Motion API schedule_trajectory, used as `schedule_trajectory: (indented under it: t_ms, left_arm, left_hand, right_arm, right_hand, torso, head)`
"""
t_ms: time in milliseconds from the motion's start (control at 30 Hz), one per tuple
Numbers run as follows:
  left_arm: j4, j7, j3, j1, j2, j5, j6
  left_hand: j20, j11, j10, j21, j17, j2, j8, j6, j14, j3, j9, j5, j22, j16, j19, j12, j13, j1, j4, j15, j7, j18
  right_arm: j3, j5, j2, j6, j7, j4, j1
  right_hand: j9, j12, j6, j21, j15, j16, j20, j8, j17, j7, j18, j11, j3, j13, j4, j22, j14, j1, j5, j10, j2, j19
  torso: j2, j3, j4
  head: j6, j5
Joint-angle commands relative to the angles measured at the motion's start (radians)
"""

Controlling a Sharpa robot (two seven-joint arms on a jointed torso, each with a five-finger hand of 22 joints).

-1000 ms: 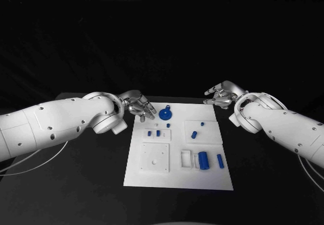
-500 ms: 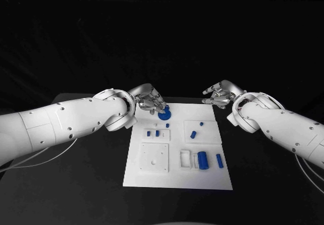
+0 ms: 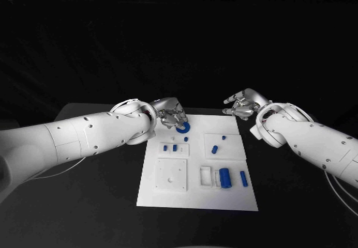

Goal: Assemble the parts on the task board

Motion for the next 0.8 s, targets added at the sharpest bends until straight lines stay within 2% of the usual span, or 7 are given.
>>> schedule_trajectory:
  t_ms: [33,133,267,433,533,667,800]
  left_arm:
    - [-0.004,0.016,-0.001,-0.005,0.011,-0.172,0.044]
    - [-0.007,0.011,-0.003,-0.010,0.019,-0.212,0.057]
    - [-0.014,0.010,-0.004,-0.018,0.031,-0.243,0.059]
    - [-0.027,0.009,-0.004,-0.025,0.045,-0.258,0.049]
    - [-0.037,0.010,-0.004,-0.029,0.053,-0.262,0.045]
    - [-0.050,0.013,-0.004,-0.036,0.061,-0.256,0.037]
    - [-0.060,0.012,-0.004,-0.040,0.067,-0.253,0.043]
  left_hand:
    - [-0.002,0.003,-0.032,0.013,0.011,-0.023,-0.007,-0.024,0.022,-0.003,0.000,-0.012,0.015,0.034,0.024,-0.002,-0.001,-0.003,0.005,-0.002,-0.001,0.019]
    - [-0.003,0.005,-0.053,0.043,0.025,-0.038,-0.003,-0.040,0.036,0.001,0.001,-0.011,0.037,0.097,0.047,-0.002,-0.001,0.007,0.027,-0.004,-0.005,0.027]
    - [-0.006,0.003,-0.056,0.077,0.017,-0.046,-0.003,-0.038,0.046,0.017,0.001,-0.009,0.037,0.126,0.048,-0.002,-0.002,0.017,0.045,-0.008,-0.005,0.029]
    - [-0.009,0.003,-0.052,0.104,0.014,-0.045,-0.005,-0.038,0.056,0.037,0.000,-0.004,0.038,0.144,0.048,-0.002,-0.002,0.020,0.048,-0.010,-0.001,0.031]
    - [-0.007,0.003,-0.051,0.137,0.007,-0.053,-0.006,-0.036,0.058,0.065,0.000,0.000,0.036,0.156,0.038,-0.003,-0.002,0.015,0.047,-0.008,-0.001,0.035]
    - [-0.009,0.003,-0.056,0.144,0.004,-0.052,-0.006,-0.039,0.056,0.077,0.000,0.016,0.036,0.156,0.034,-0.003,-0.002,0.012,0.048,-0.011,0.000,0.035]
    - [-0.008,0.003,-0.053,0.154,0.001,-0.052,-0.006,-0.035,0.055,0.095,0.000,0.018,0.036,0.157,0.029,-0.003,-0.002,0.008,0.047,-0.010,0.001,0.036]
  right_arm:
    - [0.000,0.003,0.002,-0.008,0.015,0.003,0.000]
    - [0.000,0.003,0.004,-0.007,0.016,0.003,0.000]
    - [0.000,0.003,0.007,-0.007,0.016,0.004,0.000]
    - [0.000,0.003,0.010,-0.007,0.017,0.005,0.000]
    - [0.000,0.003,0.011,-0.007,0.016,0.005,0.000]
    - [0.000,0.003,0.011,-0.007,0.016,0.006,0.000]
    - [0.000,0.003,0.011,-0.006,0.016,0.006,0.000]
  right_hand:
    - [0.001,-0.005,0.004,-0.006,-0.001,-0.004,-0.006,-0.001,-0.001,0.001,0.012,-0.001,0.003,-0.003,0.000,0.084,-0.006,-0.003,0.003,0.004,-0.009,0.044]
    - [0.001,-0.005,0.004,-0.006,-0.001,-0.004,-0.006,-0.001,-0.001,0.001,0.012,-0.001,0.003,-0.003,0.000,0.084,-0.006,-0.003,0.003,0.004,-0.009,0.044]
    - [0.001,-0.005,0.004,-0.006,-0.001,-0.004,-0.006,-0.001,-0.001,0.001,0.012,-0.001,0.003,-0.003,0.000,0.084,-0.006,-0.003,0.003,0.004,-0.009,0.044]
    - [0.001,-0.005,0.004,-0.007,-0.001,-0.004,-0.006,-0.001,-0.003,0.001,0.012,-0.001,0.003,-0.008,0.001,0.084,-0.005,-0.003,0.003,0.004,-0.009,0.045]
    - [0.001,-0.005,0.004,-0.007,-0.001,-0.004,-0.006,-0.001,-0.003,0.001,0.012,-0.001,0.003,-0.008,0.001,0.084,-0.005,-0.003,0.003,0.004,-0.009,0.045]
    - [0.001,-0.005,0.004,-0.007,-0.001,-0.004,-0.006,-0.001,-0.003,0.001,0.012,-0.001,0.003,-0.008,0.001,0.084,-0.005,-0.003,0.003,0.004,-0.009,0.045]
    - [0.001,-0.005,0.004,-0.007,-0.001,-0.004,-0.006,-0.001,-0.003,0.001,0.012,-0.001,0.003,-0.008,0.001,0.084,-0.005,-0.003,0.003,0.004,-0.009,0.045]
  torso:
    - [0.000,-0.0003,-0.0007]
    - [0.000,-0.0004,-0.0011]
    - [0.000,0.0005,-0.0006]
    - [0.001,0.0002,-0.0012]
    - [0.001,-0.0001,-0.0016]
    - [0.000,0.0008,-0.0013]
    - [0.000,0.0005,-0.0004]
  head:
    - [0.000,0.001]
    - [0.000,0.002]
    - [0.002,0.002]
    - [0.004,0.002]
    - [0.004,0.002]
    - [0.001,0.002]
    - [-0.001,0.000]
